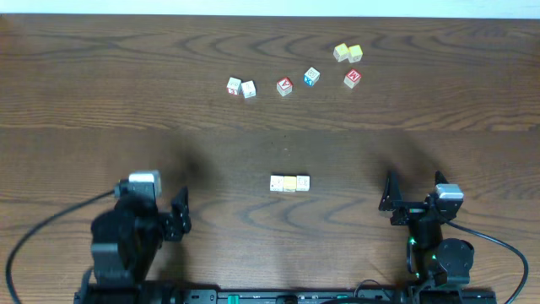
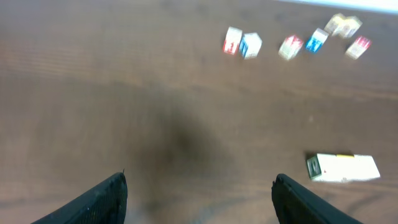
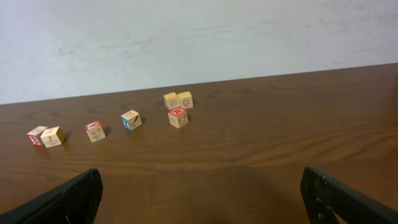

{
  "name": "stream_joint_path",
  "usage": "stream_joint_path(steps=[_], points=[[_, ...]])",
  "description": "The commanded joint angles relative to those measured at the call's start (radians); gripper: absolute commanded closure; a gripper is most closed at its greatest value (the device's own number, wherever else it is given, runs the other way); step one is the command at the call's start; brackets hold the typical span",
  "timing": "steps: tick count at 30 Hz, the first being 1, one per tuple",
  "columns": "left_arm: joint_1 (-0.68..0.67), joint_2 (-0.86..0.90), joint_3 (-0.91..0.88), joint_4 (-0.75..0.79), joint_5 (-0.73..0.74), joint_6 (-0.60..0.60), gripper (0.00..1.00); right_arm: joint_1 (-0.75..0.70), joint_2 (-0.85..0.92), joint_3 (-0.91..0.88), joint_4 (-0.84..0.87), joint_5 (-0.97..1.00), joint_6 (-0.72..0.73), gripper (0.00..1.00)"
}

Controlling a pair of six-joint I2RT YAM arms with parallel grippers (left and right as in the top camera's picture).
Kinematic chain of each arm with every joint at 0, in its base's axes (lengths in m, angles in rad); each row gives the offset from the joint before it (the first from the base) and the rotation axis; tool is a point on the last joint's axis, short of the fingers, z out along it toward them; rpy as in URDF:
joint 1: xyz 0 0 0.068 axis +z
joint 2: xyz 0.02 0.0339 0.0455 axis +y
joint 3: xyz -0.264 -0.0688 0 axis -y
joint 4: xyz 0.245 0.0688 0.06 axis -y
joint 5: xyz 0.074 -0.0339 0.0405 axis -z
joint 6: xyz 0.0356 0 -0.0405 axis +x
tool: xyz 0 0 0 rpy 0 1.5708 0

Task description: Lift 3 blocks

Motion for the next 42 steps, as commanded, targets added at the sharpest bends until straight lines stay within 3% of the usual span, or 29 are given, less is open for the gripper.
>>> stream_joint_path(steps=[1,9,15,23,42], points=[[0.006,-0.093,-0.081,0.066,0.008,0.08,0.25,-0.005,-0.006,-0.002,-0.005,0.008,-0.008,0.01],[0.006,-0.275,-0.301,0.33,0.003,0.078,0.25,-0.005,-0.006,-0.002,-0.005,0.008,-0.008,0.01],[0.006,-0.299,-0.404,0.518,-0.001,0.034,0.25,-0.005,-0.006,-0.002,-0.005,0.008,-0.008,0.01],[0.006,-0.314,-0.511,0.651,-0.001,-0.006,0.25,-0.005,-0.006,-0.002,-0.005,0.008,-0.008,0.01],[0.007,-0.312,-0.518,0.59,-0.06,-0.019,0.25,-0.005,-0.006,-0.002,-0.005,0.008,-0.008,0.01]])
